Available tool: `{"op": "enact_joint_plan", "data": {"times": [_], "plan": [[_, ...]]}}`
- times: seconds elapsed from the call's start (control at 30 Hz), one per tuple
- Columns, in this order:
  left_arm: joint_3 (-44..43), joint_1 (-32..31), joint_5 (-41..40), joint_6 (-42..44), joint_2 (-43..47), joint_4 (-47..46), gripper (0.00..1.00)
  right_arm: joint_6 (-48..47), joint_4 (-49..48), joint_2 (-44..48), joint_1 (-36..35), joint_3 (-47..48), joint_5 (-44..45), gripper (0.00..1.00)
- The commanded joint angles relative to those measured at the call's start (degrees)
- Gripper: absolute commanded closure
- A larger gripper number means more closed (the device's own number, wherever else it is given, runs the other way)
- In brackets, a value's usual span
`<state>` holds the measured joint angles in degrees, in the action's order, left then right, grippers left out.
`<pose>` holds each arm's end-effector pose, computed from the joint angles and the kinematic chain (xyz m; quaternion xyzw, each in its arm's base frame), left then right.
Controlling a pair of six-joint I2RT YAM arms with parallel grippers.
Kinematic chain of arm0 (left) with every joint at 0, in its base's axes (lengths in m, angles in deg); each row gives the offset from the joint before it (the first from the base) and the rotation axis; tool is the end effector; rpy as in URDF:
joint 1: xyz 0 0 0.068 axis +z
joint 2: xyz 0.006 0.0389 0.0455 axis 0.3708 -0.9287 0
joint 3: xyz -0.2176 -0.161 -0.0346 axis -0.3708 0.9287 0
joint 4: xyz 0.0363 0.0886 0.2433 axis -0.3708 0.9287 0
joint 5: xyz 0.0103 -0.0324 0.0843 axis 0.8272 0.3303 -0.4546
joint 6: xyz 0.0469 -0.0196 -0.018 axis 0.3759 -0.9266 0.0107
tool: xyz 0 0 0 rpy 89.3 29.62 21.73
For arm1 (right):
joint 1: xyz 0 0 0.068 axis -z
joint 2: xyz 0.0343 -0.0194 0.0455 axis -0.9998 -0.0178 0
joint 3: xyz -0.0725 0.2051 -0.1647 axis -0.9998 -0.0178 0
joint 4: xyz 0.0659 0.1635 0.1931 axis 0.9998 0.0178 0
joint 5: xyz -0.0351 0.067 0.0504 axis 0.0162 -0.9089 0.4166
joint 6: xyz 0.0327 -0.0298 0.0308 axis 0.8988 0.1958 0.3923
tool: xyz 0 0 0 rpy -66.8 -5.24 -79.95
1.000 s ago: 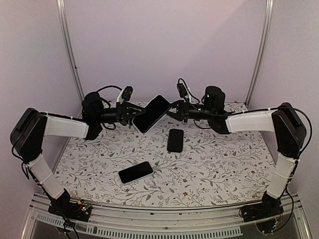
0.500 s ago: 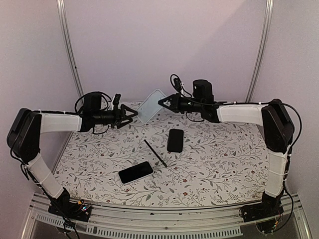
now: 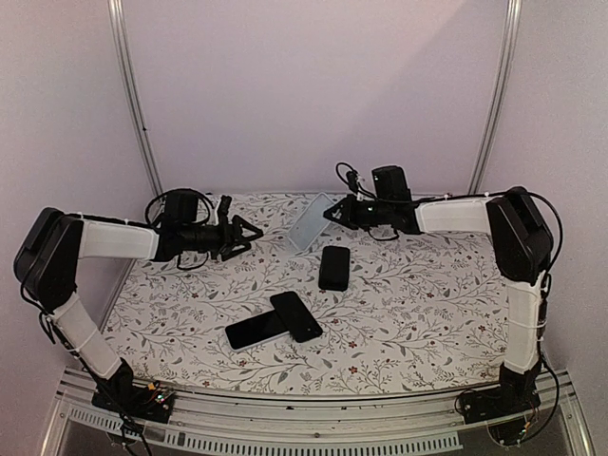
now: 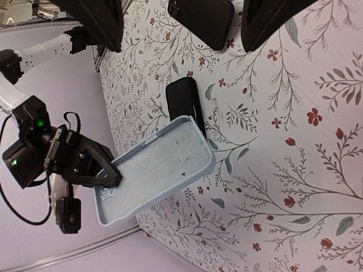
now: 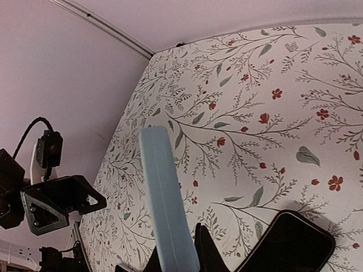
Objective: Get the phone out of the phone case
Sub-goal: Place the phone case at the center of the board.
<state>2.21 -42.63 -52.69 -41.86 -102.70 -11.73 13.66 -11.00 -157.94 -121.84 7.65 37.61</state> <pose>0.3199 -0.1446 0.1979 -0.0149 0.8377 -0.4846 0.2514 0.3963 0.2752 0.2122 -0.1106 0.8210 0.4548 0.3270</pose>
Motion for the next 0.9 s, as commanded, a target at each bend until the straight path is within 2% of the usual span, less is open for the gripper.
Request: {"op": "enact_joint_plan", "data": {"times": [0.0, 0.17, 0.33, 0.6, 0.7, 0.87], "plan": [[-1.02, -1.95, -2.4, 3.06, -1.26, 2.92, 0.28, 0.23, 3.11, 4.33, 5.6, -3.94, -1.48, 1.0], [-4.02, -4.55, -6.34, 6.6, -3.06, 10.21, 0.28, 0.46, 6.69, 7.72, 12.16, -10.28, -9.87, 1.0], [-4.18, -6.85, -5.75, 7.78, -2.9, 14.72, 0.26, 0.26, 8.05, 14.53, 19.81, -19.34, -15.11, 1.0], [-4.26, -8.22, -5.39, 8.4, -3.74, 19.06, 0.25, -4.48, 15.47, 17.07, 26.97, -25.93, -18.74, 0.96], [-4.09, -8.25, -4.49, 8.15, -4.35, 19.22, 0.25, -6.28, 17.65, 17.0, 28.04, -26.36, -18.04, 0.92], [-3.65, -8.27, -1.98, 7.67, -6.06, 19.28, 0.26, -8.45, 20.33, 16.33, 28.49, -26.17, -13.8, 0.72]]}}
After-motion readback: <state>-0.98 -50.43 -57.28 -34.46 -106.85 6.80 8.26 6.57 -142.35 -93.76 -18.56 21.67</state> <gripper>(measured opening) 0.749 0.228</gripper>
